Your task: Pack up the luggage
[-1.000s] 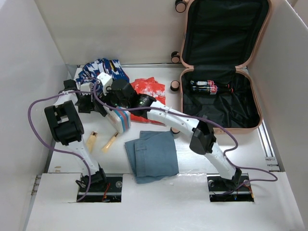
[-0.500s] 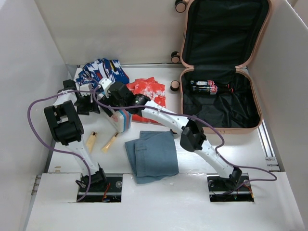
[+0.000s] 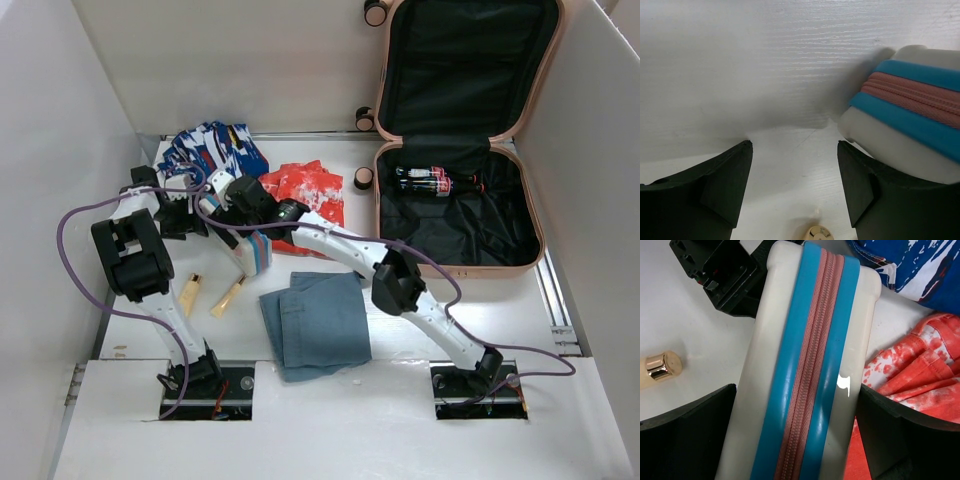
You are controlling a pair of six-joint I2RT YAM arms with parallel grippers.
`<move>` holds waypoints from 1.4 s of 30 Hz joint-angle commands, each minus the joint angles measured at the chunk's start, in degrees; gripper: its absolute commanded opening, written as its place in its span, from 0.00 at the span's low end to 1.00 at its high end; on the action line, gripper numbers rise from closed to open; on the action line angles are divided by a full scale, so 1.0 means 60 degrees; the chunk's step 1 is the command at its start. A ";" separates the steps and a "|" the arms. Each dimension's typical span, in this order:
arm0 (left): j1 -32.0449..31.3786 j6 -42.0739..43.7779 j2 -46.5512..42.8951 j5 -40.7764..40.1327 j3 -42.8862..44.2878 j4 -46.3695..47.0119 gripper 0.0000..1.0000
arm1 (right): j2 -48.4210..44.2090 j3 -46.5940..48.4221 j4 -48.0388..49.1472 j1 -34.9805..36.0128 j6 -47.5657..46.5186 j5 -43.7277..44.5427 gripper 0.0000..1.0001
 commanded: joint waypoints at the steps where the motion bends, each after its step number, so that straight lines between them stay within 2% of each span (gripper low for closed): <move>1: 0.0030 0.0069 -0.0372 0.0232 0.0393 -0.0367 0.66 | -0.0092 -0.0098 -0.0507 0.0321 -0.0192 0.0150 1.00; 5: 0.0030 0.0156 -0.0371 0.0232 0.0482 -0.0367 0.66 | 0.0449 -0.0098 -0.1019 0.0321 -0.0397 0.0240 1.00; 8: 0.0030 0.0157 -0.0371 0.0232 0.0482 -0.0367 0.66 | 0.0757 -0.0010 -0.1370 0.0321 -0.0514 -0.0140 0.90; 10: 0.0030 0.0244 -0.0459 0.0232 0.0482 -0.0367 0.66 | 0.0758 -0.0010 -0.1372 0.0321 -0.0616 -0.0462 0.80; 12: 0.0030 0.0244 -0.0547 0.0232 0.0482 -0.0367 0.66 | 0.0613 -0.0010 -0.1124 0.0321 -0.0617 -0.0682 0.67; 13: 0.0030 0.0244 -0.0663 0.0232 0.0482 -0.0367 0.66 | 0.0510 -0.0010 -0.0992 0.0321 -0.0617 -0.1017 0.46; 15: 0.0030 0.0244 -0.0664 0.0232 0.0584 -0.0483 0.67 | 0.0159 -0.0199 -0.0627 0.0218 -0.0617 -0.1428 0.33; 16: 0.0030 0.0244 -0.0664 0.0232 0.0759 -0.0484 0.67 | 0.0070 -0.0200 -0.0625 0.0218 -0.0617 -0.1836 0.16; 17: 0.0030 0.0244 -0.0664 0.0232 0.0862 -0.0701 0.67 | -0.0018 -0.0200 -0.0625 0.0131 -0.0617 -0.1927 0.06; 18: 0.0030 0.0331 -0.0664 0.0232 0.0965 -0.0704 0.67 | -0.0193 -0.0113 -0.0625 0.0130 -0.0617 -0.1928 0.00; 24: 0.0248 0.0332 -0.0839 0.0421 0.1828 -0.1434 0.71 | -0.0809 -0.0535 -0.0435 0.0130 -0.0529 -0.2967 0.00; 30: 0.0733 0.0244 -0.1016 0.0422 0.3088 -0.1802 0.74 | -0.1863 -0.0949 0.0533 0.0130 -0.0089 -0.3100 0.00; 34: 0.0733 0.0347 -0.1250 0.0422 0.3177 -0.1919 0.74 | -0.2099 -0.0772 0.1000 -0.0118 0.0481 -0.3348 0.00; 42: 0.0733 0.0347 -0.1426 0.0422 0.3177 -0.1919 0.74 | -0.2787 -0.0962 0.1602 -0.0821 0.0570 -0.3232 0.00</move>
